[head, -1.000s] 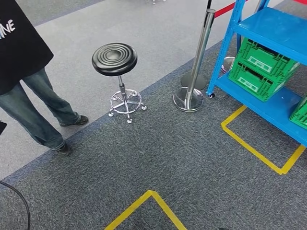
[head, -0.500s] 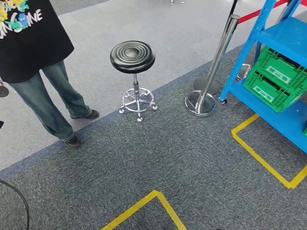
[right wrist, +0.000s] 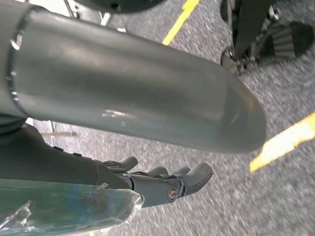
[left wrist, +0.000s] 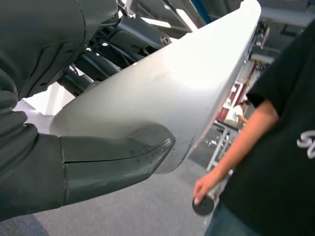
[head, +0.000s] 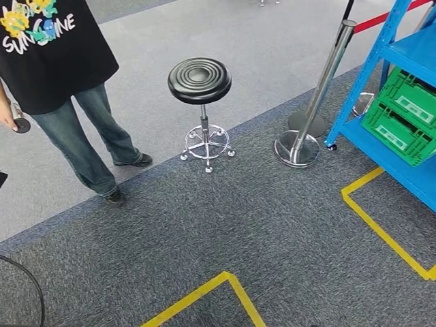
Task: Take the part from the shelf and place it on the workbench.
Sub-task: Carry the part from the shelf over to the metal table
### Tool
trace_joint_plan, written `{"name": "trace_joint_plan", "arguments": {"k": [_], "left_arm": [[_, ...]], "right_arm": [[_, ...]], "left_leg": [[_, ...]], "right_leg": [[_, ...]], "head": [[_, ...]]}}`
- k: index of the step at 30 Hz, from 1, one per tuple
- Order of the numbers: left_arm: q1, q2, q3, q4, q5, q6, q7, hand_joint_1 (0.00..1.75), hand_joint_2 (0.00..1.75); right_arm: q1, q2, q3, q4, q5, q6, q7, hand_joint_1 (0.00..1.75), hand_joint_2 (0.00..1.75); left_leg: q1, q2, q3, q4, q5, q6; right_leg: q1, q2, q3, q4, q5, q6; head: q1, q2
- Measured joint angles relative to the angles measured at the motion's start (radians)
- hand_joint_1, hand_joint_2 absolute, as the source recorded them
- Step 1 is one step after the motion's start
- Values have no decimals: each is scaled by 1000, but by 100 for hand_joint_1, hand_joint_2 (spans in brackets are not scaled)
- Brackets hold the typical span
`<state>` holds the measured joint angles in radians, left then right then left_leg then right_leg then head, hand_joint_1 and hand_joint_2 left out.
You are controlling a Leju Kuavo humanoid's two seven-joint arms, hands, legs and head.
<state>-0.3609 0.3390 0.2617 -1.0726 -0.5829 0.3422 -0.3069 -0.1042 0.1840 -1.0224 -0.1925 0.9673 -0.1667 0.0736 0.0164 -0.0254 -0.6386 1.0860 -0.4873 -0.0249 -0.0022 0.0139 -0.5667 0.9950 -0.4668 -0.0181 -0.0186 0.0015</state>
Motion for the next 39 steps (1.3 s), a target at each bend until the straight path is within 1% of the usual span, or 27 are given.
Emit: {"name": "trace_joint_plan", "arguments": {"k": [2,3,4,5,7,8,9,10,14,15,16,18,19,20,21,23,24,25,27,29,30,31,34,35,36,37,39], "left_arm": [[-3,0,0,3,0,0,-1,175,175],[-3,0,0,5,0,0,-2,175,175],[-2,0,0,7,0,0,-2,175,175],[-2,1,0,8,0,0,-3,175,175],[-5,2,1,9,2,0,-6,175,175],[-8,3,1,9,4,0,-8,175,175],[-10,3,1,9,6,0,-10,175,175],[-12,3,2,9,8,1,-12,175,175],[-12,3,4,10,13,2,-17,175,175],[-13,3,5,9,14,3,-18,175,175],[-14,2,5,9,15,4,-19,175,175],[-14,-1,5,9,17,4,-20,175,175],[-14,-4,5,9,17,4,-20,175,175],[-13,-5,5,9,17,4,-20,175,175],[-12,-7,5,9,17,4,-20,175,175],[-12,-8,5,9,17,4,-20,175,175],[-12,-8,5,9,17,4,-20,175,175],[-13,-8,5,9,17,4,-20,175,175],[-15,-8,5,9,17,4,-20,175,175],[-14,-7,6,9,18,4,-20,175,175],[-14,-6,6,9,18,4,-21,175,175],[-15,-5,6,9,18,4,-21,175,175],[-13,-6,6,10,18,4,-21,175,175],[-10,-7,6,10,18,4,-21,175,175],[-8,-8,6,10,18,4,-21,175,175],[-8,-8,6,10,18,4,-21,175,175],[-11,-8,6,10,18,4,-22,175,175]], "right_arm": [[0,0,0,0,2,0,-1,0,0],[0,0,0,0,4,0,-1,0,0],[1,0,0,0,6,0,-1,0,0],[1,0,0,0,7,1,0,0,0],[0,0,0,0,10,1,0,0,0],[0,0,0,0,11,1,0,0,0],[0,0,0,0,12,2,0,0,0],[-1,0,0,0,13,2,0,0,0],[-1,0,0,0,15,2,0,0,0],[-1,0,0,0,15,2,1,0,0],[-1,0,0,0,16,2,1,0,0],[0,0,0,0,16,2,1,0,0],[1,1,0,0,16,2,1,0,0],[1,1,0,0,16,2,1,0,0],[2,1,0,0,16,2,2,0,0],[1,1,0,0,16,2,2,0,0],[1,0,0,0,16,2,2,0,0],[0,0,0,0,16,2,2,0,0],[0,0,0,0,16,1,3,0,0],[0,1,0,0,17,1,3,0,0],[0,1,0,0,17,1,4,0,0],[0,1,0,0,17,1,3,0,0],[0,1,0,0,17,1,3,0,0],[0,1,0,0,17,1,3,0,0],[1,1,0,0,17,1,3,0,0],[1,1,0,0,17,1,3,0,0],[0,1,0,0,17,1,3,0,0]], "left_leg": [[3,11,-60,127,-58,-8],[4,13,-83,174,-72,-11],[5,15,-90,189,-67,-13],[5,17,-79,166,-44,-14],[5,32,-15,44,19,-12],[2,40,16,-16,38,-8],[-1,48,36,-56,47,-3],[-4,52,43,-74,45,1],[-5,41,42,-81,48,22],[-4,38,43,-83,49,28],[-2,35,44,-85,51,35],[-4,28,42,-85,51,42],[-5,24,42,-85,51,43],[-6,19,41,-85,51,43],[-6,14,42,-85,51,43],[-6,5,45,-84,50,41],[-8,0,45,-83,49,39],[-8,-4,43,-82,49,34],[-8,-12,37,-80,52,23],[-4,-14,34,-78,51,12],[-3,-10,28,-64,40,8],[-2,-3,14,-31,18,3],[2,12,-72,151,-66,-8],[3,13,-91,187,-74,-10],[3,14,-92,189,-62,-11],[3,17,-74,153,-34,-11],[1,34,-6,24,31,-7]], "right_leg": [[1,-10,0,0,-1,-3],[2,-15,0,1,-2,-4],[2,-20,1,1,-2,-3],[2,-24,2,2,-4,-2],[3,-33,6,3,-8,3],[5,-36,7,5,-10,7],[8,-40,7,7,-12,12],[10,-43,6,8,-13,16],[8,-50,2,13,-22,31],[7,-44,-9,36,-39,36],[7,-35,-31,80,-66,39],[6,-20,-97,217,-129,43],[6,-18,-127,274,-147,43],[6,-17,-143,301,-147,43],[6,-16,-140,287,-127,42],[6,-8,-83,163,-54,35],[5,1,-50,95,-27,31],[4,9,-24,46,-12,28],[6,16,-7,14,-11,23],[5,9,-4,8,-6,15],[4,5,-2,4,-3,9],[2,0,1,0,-1,4],[2,-13,3,-1,-2,-3],[2,-18,3,-1,-3,-3],[2,-22,4,0,-4,-3],[2,-26,5,0,-5,-2],[5,-33,10,2,-10,5]], "head": [[-2,0],[-1,0],[-2,0],[-2,0],[-2,0],[-2,0],[-1,0],[0,0],[1,0],[3,0],[4,0],[7,0],[7,0],[7,0],[7,0],[7,0],[7,0],[6,0],[5,0],[5,0],[4,0],[3,0],[0,0],[0,0],[0,0],[0,0],[0,0]]}}
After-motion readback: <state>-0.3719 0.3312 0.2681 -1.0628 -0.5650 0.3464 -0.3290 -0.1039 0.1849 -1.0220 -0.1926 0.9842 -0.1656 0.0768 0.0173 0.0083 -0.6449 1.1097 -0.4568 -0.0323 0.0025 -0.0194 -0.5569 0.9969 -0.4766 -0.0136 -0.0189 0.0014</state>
